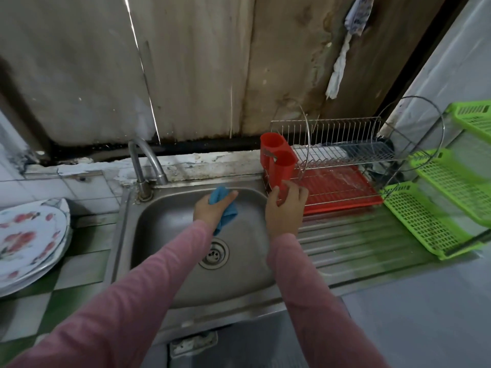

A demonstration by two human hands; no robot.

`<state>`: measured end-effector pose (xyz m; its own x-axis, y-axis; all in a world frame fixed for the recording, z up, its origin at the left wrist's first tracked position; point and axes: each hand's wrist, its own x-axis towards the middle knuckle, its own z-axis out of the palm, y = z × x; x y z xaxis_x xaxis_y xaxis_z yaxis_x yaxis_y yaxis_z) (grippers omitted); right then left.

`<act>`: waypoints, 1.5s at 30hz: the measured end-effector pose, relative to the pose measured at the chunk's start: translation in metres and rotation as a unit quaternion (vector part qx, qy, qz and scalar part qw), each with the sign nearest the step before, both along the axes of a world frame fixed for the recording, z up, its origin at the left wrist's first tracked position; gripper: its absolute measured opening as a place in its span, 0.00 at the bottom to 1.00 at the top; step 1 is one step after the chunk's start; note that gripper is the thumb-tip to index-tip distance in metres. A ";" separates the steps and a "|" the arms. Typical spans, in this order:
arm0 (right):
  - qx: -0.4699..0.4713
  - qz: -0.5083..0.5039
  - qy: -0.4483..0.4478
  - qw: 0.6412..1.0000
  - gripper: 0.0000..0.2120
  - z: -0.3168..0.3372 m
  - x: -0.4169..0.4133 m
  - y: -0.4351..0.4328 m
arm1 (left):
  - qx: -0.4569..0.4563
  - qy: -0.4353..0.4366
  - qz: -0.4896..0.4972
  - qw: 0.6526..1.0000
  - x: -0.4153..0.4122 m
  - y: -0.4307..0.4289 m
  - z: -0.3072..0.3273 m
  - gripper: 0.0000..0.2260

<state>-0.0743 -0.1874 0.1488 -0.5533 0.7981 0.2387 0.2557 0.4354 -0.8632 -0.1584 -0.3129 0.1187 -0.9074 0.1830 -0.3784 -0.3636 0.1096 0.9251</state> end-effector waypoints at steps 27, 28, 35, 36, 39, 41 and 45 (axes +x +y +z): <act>-0.054 0.173 -0.120 0.976 0.12 -0.066 0.014 -0.017 | -0.182 0.012 -0.006 0.983 0.028 -0.033 -0.038 0.10; -0.059 0.180 -0.128 0.974 0.13 -0.067 0.015 -0.017 | -0.165 -0.011 -0.003 0.986 0.028 -0.034 -0.038 0.13; -0.123 0.269 -0.218 0.930 0.20 -0.075 0.021 -0.028 | -0.082 -0.123 0.004 0.989 0.042 -0.058 -0.038 0.24; -0.128 0.277 -0.232 0.924 0.21 -0.077 0.021 -0.032 | -0.080 -0.122 0.007 0.989 0.045 -0.064 -0.038 0.24; -0.143 0.294 -0.261 0.908 0.22 -0.083 0.022 -0.048 | -0.070 -0.102 0.024 0.992 0.057 -0.082 -0.037 0.16; -0.134 0.299 -0.269 0.906 0.20 -0.087 0.021 -0.060 | -0.098 -0.058 0.031 0.993 0.064 -0.096 -0.036 0.11; -0.136 0.316 -0.261 0.902 0.16 -0.087 0.020 -0.092 | -0.162 0.059 0.035 0.984 0.078 -0.131 -0.033 0.08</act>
